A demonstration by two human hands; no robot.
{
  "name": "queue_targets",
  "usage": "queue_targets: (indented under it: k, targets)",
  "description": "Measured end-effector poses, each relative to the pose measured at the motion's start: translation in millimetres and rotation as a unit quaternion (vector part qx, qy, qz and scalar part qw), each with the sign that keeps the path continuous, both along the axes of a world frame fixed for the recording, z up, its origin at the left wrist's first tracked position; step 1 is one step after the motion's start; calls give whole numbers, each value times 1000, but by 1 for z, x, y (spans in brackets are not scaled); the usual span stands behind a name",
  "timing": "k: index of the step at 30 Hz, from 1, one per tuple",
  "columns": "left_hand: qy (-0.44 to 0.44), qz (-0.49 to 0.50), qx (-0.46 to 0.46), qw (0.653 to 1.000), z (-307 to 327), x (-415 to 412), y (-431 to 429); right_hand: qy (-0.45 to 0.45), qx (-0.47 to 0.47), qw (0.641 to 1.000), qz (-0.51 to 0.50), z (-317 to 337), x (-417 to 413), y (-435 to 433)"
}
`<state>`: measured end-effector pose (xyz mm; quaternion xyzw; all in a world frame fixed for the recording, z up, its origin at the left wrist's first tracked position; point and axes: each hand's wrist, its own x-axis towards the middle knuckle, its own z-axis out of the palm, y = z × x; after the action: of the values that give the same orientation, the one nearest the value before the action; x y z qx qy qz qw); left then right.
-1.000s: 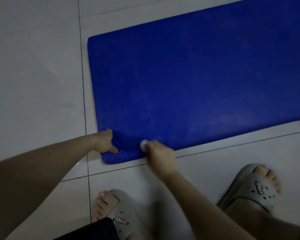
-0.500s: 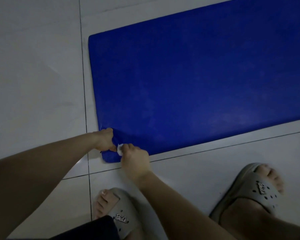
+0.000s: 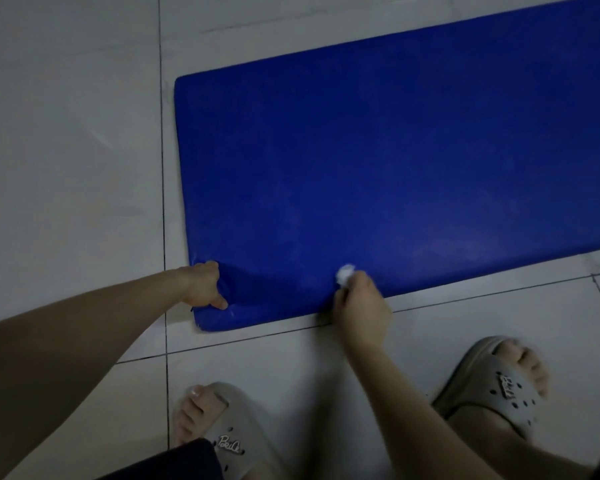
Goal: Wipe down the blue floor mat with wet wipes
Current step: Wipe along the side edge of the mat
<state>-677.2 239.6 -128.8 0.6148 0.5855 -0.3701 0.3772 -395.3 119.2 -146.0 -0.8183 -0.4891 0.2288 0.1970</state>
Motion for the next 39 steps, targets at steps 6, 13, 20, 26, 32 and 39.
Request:
queue_targets:
  k: [6, 13, 20, 26, 32, 39]
  targets:
    - [13, -15, 4, 1000, 0, 1, 2, -7, 96, 960, 264, -1, -100, -9]
    - [11, -14, 8, 1000, 4, 4, 1, -65, 3, 988, 138, -9, 38, 4]
    - [47, -40, 29, 998, 21, 19, -8, -32, -19, 999, -15, -1, 32, -4]
    - [50, -255, 164, 952, 44, 77, -19, 3, 89, 972, 219, -16, -49, -24]
    - [-73, -347, 228, 907, 31, 146, -53, -51, 32, 998, 1, -1, 75, -7]
    - [-52, -434, 249, 864, 14, 151, -56, -22, -2, 994, -112, 3, 100, 3]
